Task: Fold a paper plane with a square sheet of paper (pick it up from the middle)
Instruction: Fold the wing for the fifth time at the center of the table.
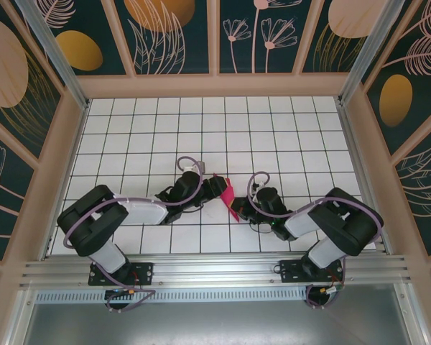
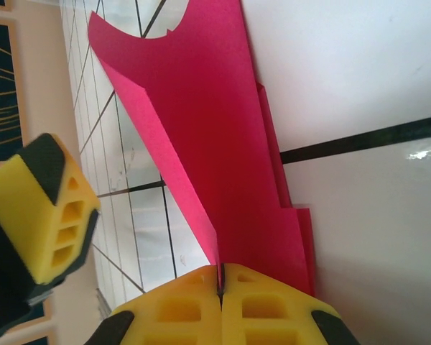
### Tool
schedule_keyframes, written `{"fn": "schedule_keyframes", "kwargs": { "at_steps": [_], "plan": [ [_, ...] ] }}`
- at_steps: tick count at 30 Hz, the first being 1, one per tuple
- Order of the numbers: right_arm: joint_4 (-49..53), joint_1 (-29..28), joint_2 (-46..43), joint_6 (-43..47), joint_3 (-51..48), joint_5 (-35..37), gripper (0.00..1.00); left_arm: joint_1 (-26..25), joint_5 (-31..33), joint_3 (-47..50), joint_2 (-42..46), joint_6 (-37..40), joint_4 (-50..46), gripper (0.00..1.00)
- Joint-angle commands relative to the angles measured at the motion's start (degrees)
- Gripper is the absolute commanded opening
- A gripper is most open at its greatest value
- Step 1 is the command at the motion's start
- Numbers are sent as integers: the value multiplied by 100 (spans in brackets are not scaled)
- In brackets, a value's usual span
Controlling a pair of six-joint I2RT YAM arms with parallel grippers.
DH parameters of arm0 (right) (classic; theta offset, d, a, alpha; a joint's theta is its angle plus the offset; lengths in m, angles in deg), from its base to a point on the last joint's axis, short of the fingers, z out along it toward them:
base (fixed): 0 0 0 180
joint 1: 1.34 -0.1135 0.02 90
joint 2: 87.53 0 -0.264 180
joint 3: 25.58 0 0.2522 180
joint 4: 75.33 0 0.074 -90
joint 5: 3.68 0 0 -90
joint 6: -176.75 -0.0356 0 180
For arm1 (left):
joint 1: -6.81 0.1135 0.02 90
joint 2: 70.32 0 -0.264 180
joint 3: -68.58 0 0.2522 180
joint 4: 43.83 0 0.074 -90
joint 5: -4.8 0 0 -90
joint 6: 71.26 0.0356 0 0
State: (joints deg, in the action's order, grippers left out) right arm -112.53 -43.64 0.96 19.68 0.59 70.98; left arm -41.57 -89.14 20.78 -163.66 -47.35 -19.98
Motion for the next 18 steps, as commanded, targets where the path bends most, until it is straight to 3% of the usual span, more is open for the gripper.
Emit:
{"fn": "schedule_keyframes", "kwargs": {
  "at_steps": [1, 18],
  "plan": [
    [-414, 125, 163, -388, -133, -245, 0, -24, -223, -170, -150, -5, 376, 49],
    [-182, 234, 193, -426, -70, -385, 0, -28, -722, -506, -920, 8, 795, 50]
  ]
}}
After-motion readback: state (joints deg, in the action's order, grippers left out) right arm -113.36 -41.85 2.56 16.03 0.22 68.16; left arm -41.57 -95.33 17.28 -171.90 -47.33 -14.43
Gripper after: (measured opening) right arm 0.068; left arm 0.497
